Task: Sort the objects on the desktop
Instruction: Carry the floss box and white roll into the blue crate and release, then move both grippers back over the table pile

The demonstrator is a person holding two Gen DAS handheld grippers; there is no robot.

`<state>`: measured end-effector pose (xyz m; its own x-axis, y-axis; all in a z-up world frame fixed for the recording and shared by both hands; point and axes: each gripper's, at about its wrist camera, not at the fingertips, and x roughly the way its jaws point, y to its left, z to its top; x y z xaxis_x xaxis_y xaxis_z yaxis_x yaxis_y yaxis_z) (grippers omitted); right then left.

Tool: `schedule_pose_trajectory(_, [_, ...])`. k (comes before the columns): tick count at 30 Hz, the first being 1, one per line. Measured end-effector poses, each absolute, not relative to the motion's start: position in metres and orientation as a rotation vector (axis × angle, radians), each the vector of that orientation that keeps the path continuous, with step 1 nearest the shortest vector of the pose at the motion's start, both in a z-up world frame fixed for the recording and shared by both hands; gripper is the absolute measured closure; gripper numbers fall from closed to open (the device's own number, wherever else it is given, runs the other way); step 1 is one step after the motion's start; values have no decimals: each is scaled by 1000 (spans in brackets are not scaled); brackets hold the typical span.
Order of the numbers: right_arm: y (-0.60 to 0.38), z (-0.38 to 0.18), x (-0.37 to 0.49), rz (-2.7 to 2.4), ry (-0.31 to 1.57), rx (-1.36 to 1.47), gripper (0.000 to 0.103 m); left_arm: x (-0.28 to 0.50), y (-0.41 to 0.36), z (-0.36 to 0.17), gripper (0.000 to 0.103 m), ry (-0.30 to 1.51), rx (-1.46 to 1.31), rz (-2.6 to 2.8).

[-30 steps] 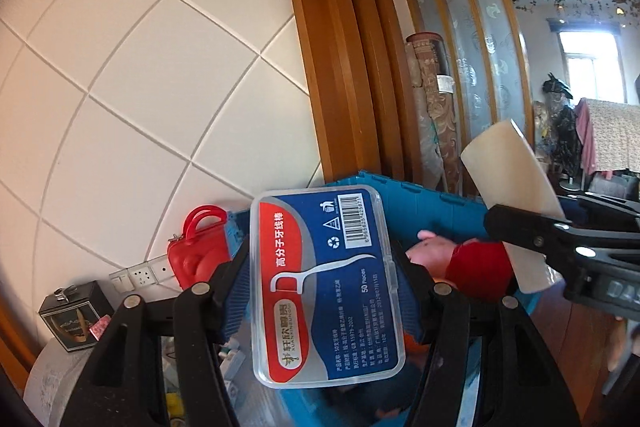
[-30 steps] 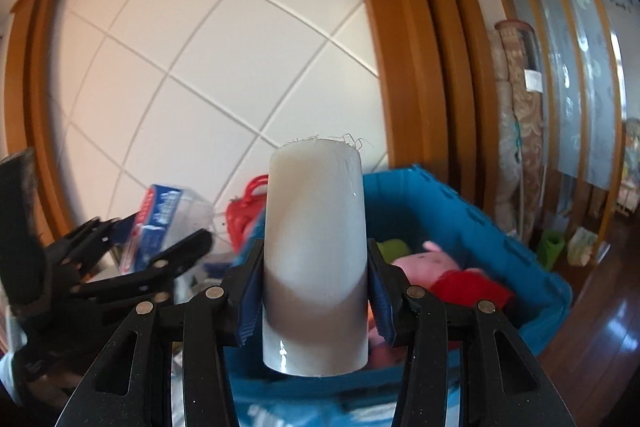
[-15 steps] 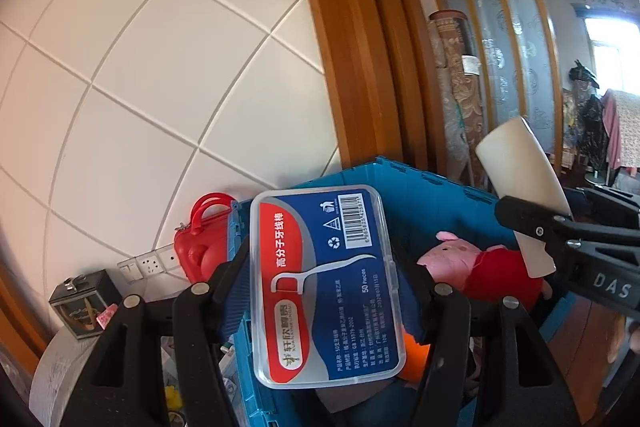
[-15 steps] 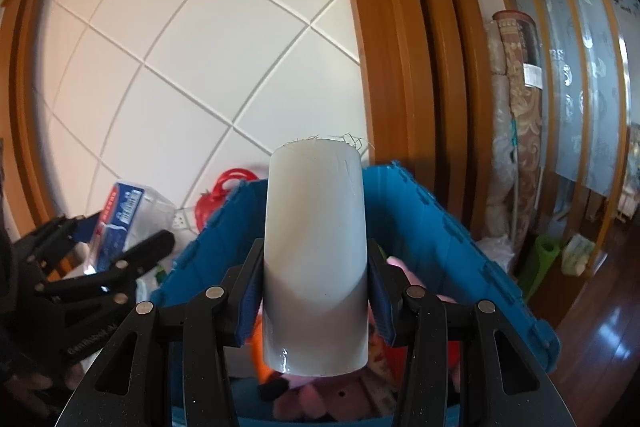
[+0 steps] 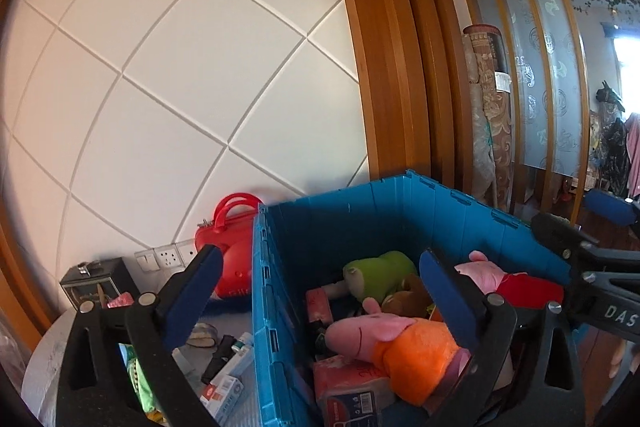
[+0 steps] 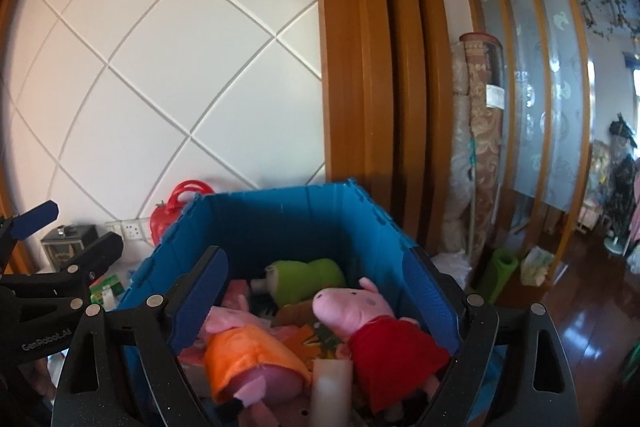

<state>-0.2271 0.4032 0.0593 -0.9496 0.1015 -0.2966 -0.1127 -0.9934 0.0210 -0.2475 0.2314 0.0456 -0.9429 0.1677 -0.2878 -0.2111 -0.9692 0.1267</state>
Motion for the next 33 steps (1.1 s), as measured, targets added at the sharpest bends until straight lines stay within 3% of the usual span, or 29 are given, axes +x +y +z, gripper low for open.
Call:
schedule_pose_trajectory(20, [387, 60, -210, 3013, 24, -431, 8, -223, 209, 43, 3, 185, -410, 2947])
schedule_pose_trajectory(33, [332, 49, -210, 3097, -14, -498, 8, -209, 122, 22, 3, 131, -437, 3024])
